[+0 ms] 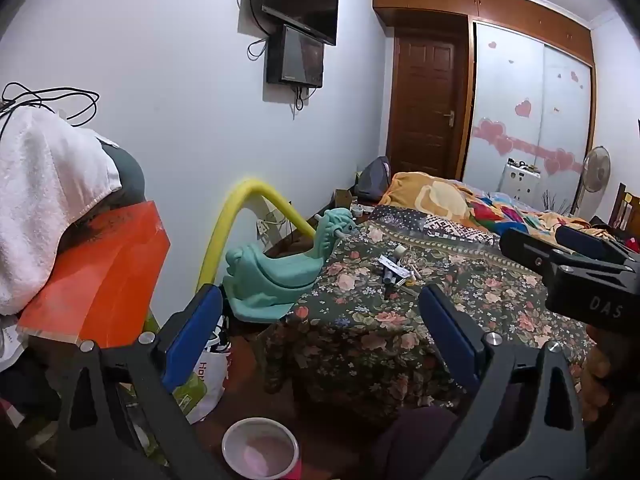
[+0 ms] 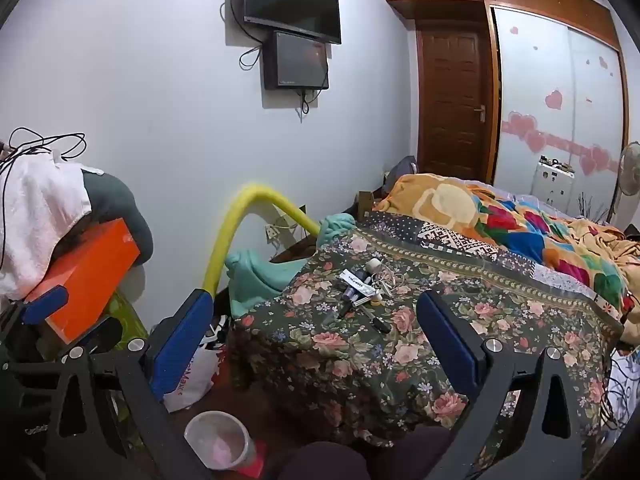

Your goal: Collect trash

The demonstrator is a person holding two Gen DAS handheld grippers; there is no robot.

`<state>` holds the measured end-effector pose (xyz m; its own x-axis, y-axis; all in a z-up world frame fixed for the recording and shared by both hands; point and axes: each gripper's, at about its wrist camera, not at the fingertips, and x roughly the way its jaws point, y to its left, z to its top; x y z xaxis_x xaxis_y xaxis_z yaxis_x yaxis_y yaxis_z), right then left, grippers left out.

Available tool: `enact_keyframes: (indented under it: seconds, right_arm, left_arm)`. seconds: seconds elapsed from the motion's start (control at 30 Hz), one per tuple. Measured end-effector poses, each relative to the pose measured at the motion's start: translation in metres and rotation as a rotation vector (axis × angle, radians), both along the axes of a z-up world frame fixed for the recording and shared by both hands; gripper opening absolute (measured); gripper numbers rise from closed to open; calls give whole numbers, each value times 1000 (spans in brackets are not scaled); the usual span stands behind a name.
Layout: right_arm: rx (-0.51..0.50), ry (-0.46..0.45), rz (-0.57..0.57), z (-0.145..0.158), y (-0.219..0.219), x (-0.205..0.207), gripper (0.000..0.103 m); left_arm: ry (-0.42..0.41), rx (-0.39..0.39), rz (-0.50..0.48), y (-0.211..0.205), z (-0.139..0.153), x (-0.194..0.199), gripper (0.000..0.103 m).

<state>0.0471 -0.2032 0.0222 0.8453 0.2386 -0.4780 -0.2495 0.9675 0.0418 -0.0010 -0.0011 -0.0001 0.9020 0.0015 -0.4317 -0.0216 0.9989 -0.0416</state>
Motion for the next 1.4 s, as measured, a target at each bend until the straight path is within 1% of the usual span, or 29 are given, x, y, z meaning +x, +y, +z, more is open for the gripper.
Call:
enact_keyframes:
  seconds: [0.03, 0.07, 0.1, 0.2, 0.27, 0.4, 0.5, 0.87, 1.4]
  right_arm:
    - [-2, 7, 1, 0, 0, 1, 101]
    - [-1, 8, 1, 1, 0, 3, 101]
    - [1, 6, 0, 1, 0, 4, 101]
    - [7, 7, -3, 3, 0, 7, 101]
    - [9, 8, -6, 0, 3, 11, 101]
    - [9, 16, -9, -11, 7, 16, 101]
    - [17, 40, -8, -8, 3, 28, 101]
    - [38, 93, 6, -14, 8, 42, 101]
    - [25, 101, 7, -15, 14, 45, 101]
  left_arm:
    - [-1, 1, 1, -1, 2, 0, 99]
    - [16, -15, 3, 2, 2, 4, 99]
    - [28, -13, 4, 2, -1, 8, 99]
    - [24, -22, -1, 7, -6, 11, 99]
    - [16, -7, 5, 3, -8, 12, 99]
    - [18, -9, 4, 2, -10, 14, 99]
    - [21, -8, 4, 2, -10, 17, 99]
    - [35, -7, 13, 4, -13, 24, 99]
    - [50, -14, 23, 10, -17, 29, 99]
